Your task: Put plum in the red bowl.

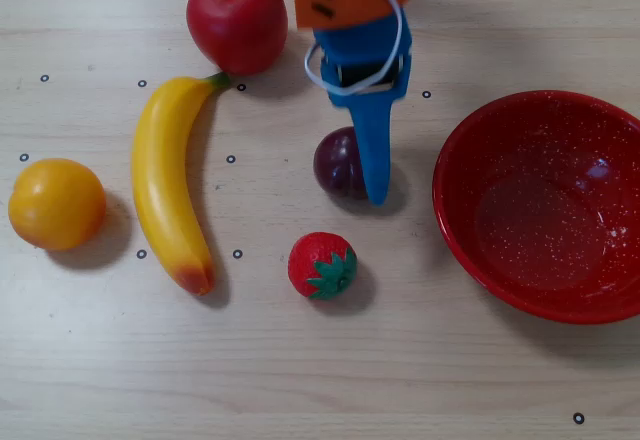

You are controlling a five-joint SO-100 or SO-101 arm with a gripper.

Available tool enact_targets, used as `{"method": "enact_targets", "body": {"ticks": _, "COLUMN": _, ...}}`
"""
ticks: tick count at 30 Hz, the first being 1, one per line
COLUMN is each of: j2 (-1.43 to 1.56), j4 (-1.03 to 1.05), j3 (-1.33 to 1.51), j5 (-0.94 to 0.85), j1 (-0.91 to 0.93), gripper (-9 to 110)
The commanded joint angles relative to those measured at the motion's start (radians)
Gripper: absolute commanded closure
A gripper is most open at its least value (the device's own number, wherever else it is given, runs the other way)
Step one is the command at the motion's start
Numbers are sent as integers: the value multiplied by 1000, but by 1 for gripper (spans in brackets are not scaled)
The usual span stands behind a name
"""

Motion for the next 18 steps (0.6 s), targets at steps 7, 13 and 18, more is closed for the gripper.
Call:
{"method": "enact_targets", "body": {"ticks": 7, "j2": -118, "j4": -6, "j3": -198, "j5": 29, "j1": -34, "gripper": 44}}
{"method": "enact_targets", "body": {"ticks": 13, "j2": -219, "j4": -3, "j3": -267, "j5": 38, "j1": -34, "gripper": 44}}
{"method": "enact_targets", "body": {"ticks": 18, "j2": -270, "j4": -12, "j3": -299, "j5": 44, "j1": -34, "gripper": 44}}
